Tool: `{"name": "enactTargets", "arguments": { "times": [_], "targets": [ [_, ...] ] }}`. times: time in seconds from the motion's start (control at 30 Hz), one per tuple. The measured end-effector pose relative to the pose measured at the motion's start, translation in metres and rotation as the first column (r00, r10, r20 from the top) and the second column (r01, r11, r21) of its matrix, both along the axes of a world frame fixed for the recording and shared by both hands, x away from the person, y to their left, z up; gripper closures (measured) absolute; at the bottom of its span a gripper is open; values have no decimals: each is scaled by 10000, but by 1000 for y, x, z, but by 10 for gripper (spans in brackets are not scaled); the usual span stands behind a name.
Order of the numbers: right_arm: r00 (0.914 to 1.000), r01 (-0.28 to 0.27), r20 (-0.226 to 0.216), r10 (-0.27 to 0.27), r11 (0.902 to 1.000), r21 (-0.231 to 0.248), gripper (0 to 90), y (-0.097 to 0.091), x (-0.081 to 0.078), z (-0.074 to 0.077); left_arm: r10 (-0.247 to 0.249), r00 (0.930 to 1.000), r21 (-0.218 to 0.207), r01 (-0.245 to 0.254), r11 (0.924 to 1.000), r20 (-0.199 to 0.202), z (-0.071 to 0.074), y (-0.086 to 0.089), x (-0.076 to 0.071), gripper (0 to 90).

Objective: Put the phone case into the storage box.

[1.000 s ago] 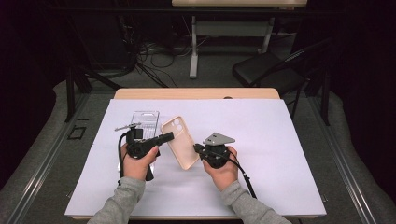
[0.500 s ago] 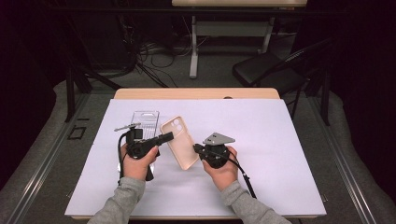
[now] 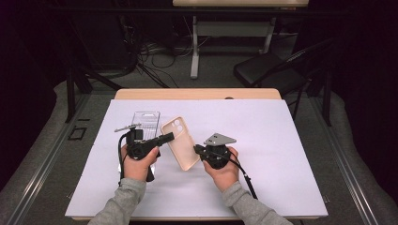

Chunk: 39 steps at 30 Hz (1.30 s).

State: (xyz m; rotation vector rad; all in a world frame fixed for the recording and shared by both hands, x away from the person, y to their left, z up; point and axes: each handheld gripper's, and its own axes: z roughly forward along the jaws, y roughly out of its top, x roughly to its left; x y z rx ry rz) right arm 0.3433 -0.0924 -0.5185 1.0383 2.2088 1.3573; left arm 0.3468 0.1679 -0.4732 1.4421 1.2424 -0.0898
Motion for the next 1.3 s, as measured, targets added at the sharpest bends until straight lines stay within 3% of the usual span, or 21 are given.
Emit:
{"name": "enactTargets", "arguments": {
  "times": [0.97,1.17,1.3],
  "targets": [
    [9997,-193,138,190,9995,230,792,0,-1,4,233,9994,-73,-231,9997,260,2,9,1,801],
    [9996,-215,192,210,9994,271,767,-2,-2,5,138,9986,39,-141,9999,507,3,11,1,801],
    [9993,-243,290,235,9993,299,745,-3,-2,7,-35,9962,124,24,9999,875,3,12,1,801]
  ]
}}
